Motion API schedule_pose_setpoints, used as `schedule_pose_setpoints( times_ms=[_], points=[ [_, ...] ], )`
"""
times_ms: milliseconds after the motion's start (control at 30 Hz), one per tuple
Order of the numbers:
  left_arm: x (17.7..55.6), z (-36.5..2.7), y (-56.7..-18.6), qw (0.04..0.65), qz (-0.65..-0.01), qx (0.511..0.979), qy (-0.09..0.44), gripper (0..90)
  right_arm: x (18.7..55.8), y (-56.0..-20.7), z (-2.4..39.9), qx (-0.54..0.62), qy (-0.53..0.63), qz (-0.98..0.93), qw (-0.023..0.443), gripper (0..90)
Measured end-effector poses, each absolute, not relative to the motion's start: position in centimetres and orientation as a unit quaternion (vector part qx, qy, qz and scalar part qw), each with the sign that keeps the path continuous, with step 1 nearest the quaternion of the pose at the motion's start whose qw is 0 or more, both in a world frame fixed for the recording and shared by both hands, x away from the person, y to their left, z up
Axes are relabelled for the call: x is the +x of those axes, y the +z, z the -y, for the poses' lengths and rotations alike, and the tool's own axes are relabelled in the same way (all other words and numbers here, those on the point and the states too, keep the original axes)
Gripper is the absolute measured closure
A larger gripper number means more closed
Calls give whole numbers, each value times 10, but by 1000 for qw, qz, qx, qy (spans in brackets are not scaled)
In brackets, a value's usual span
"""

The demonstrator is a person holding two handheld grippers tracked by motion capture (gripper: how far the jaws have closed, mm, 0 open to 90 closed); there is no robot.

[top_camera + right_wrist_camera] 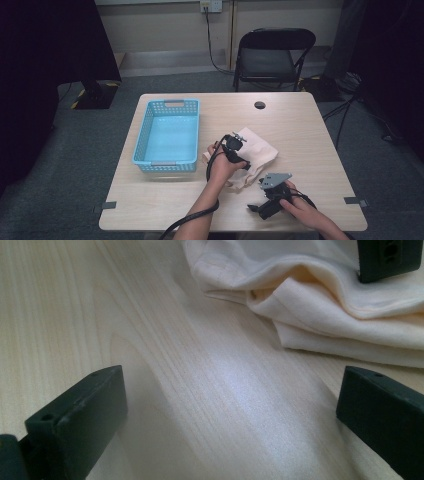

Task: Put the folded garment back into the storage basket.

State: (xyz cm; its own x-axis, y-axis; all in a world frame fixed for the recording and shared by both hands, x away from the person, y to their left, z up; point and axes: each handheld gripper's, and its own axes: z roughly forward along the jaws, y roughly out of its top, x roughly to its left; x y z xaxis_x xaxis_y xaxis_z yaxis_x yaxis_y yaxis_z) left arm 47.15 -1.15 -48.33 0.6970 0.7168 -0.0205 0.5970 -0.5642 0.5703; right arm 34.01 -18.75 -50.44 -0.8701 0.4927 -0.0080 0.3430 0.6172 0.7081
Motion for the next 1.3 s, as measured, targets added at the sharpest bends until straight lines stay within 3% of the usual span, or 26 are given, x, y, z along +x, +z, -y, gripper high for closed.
schedule_pose_setpoints(
  times_ms=[300, 533, 867, 1300],
  points=[
    [464, 10, -472, 275, -367, 884, 94, 443, 340, -504, 187, 234, 370, -894, 101, 0],
    [454, 24, -466, 245, -369, 890, 107, 700, 340, -504, 187, 234, 369, -894, 101, 0],
    [449, 13, -463, 280, -391, 873, 81, 735, 340, -504, 187, 234, 370, -894, 101, 0],
    [445, -5, -431, 324, -427, 843, 52, 739, 340, -504, 187, 234, 370, -894, 101, 0]
  ],
)
